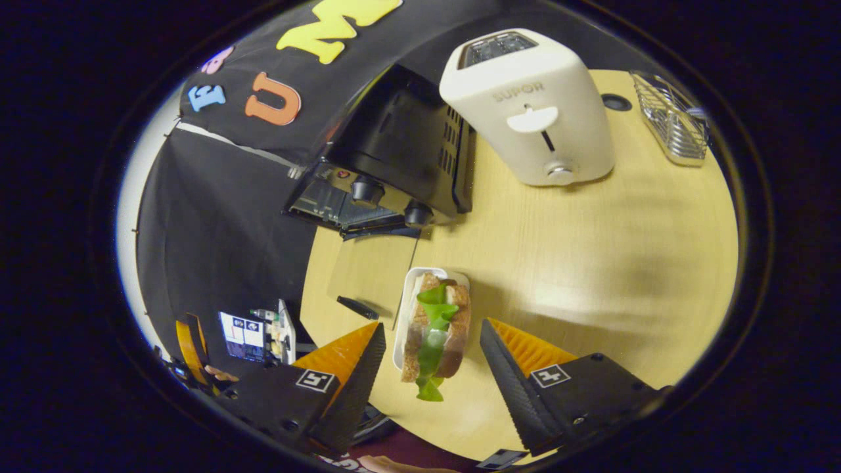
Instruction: Open the electric oven with the left hand, put the food in, and close the electric oven.
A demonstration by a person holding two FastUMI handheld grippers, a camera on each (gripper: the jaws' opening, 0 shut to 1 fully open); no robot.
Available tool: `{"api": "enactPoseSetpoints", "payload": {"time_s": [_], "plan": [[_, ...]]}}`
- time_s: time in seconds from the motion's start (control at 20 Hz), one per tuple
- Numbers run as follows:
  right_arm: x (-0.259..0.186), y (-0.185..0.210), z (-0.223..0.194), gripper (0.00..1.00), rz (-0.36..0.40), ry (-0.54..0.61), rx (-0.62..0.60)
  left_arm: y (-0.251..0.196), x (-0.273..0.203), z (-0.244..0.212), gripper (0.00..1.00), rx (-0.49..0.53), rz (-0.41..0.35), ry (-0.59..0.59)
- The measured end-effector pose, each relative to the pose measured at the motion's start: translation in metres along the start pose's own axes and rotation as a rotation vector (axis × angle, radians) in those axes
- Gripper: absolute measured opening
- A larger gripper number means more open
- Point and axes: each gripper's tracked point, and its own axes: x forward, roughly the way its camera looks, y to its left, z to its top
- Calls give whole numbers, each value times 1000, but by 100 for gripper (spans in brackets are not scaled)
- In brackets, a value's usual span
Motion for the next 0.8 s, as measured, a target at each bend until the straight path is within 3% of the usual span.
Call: {"api": "enactPoseSetpoints", "payload": {"time_s": [0.05, 0.1, 0.15, 0.2, 0.3, 0.35, 0.4, 0.45, 0.5, 0.55, 0.7, 0.75, 0.8], "plan": [[2, 3, -2, 92, 25, 16, 14, -5, 0, -1, 93, 3, -12, 3], [5, 5, -6, 72, 42, 37, 14, -10, -1, -3, 93, 3, -24, 11], [8, 3, -8, 64, 53, 44, 27, -13, -2, -3, 93, 2, -34, 16], [6, 4, -6, 41, 63, 33, 50, -15, -3, -4, 89, 1, -41, 16], [5, 5, -10, 33, 60, 32, 58, -13, -6, -1, 89, -5, -48, 4], [4, 6, -12, 31, 48, 23, 62, -14, -8, -2, 89, -11, -55, 2], [-1, 8, -11, 29, 39, 2, 65, -13, -10, -1, 95, -15, -62, 1], [-7, 13, -11, 29, 38, -21, 55, -11, -13, -1, 95, -18, -66, -1], [-13, 17, -10, 37, 36, -50, 48, -8, -16, 0, 89, -19, -69, -7], [-20, 23, -13, 38, 35, -75, 44, -6, -19, 1, 95, -20, -74, -17], [-31, 44, -25, 38, 51, -132, 66, 3, -24, 7, 95, -30, -85, -49], [-32, 54, -29, 38, 65, -154, 82, 6, -26, 7, 89, -36, -88, -55], [-32, 63, -32, 37, 85, -175, 90, 9, -27, 6, 95, -39, -93, -54]]}}
